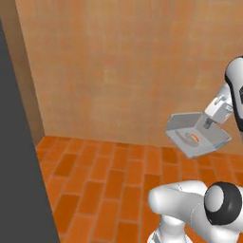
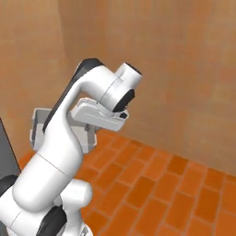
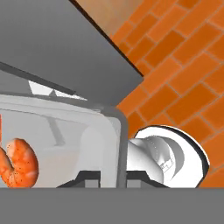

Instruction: Take the meat container that has the shrimp and place it on the second highest rack of the freezer. Then take the vegetable container that has the squashs and place it on the highest rack of the freezer.

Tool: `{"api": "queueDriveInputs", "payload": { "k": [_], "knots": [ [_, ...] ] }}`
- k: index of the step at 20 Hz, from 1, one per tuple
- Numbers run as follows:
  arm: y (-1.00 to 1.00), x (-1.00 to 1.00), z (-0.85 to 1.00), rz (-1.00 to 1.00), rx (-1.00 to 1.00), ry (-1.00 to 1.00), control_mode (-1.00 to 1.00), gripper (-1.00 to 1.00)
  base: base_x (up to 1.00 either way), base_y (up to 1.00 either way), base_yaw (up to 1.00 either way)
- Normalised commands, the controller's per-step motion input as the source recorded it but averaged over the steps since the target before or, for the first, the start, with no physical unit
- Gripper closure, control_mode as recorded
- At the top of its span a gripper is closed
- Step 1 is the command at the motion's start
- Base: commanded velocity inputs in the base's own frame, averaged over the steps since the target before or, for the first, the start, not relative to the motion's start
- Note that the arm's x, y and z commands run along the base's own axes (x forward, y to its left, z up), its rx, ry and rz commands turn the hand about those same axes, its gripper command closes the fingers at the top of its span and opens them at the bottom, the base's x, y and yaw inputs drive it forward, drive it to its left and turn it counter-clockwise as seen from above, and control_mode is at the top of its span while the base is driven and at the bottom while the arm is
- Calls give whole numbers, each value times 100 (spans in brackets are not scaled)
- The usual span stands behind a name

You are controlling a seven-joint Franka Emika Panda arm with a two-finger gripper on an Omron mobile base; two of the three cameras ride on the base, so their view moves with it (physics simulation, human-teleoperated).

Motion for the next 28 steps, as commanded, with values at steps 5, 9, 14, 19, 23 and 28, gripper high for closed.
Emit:
{"api": "queueDriveInputs", "payload": {
  "k": [5, 9, 14, 19, 23, 28],
  "knots": [
    [0, 0, 0, 0, 0, 0, 100, 100, 0, 0, 82],
    [0, 0, 0, 0, 0, 0, 100, 100, 0, -12, 93],
    [0, 0, 0, 0, 0, 0, 100, 100, 0, -13, 70],
    [0, 0, 0, 0, 0, 0, 100, 100, 0, 0, 59],
    [0, 0, 0, 0, 0, 0, 100, 100, 0, -4, 47],
    [0, 0, 0, 0, 0, 0, 100, 100, 0, -3, 51]
  ]
}}
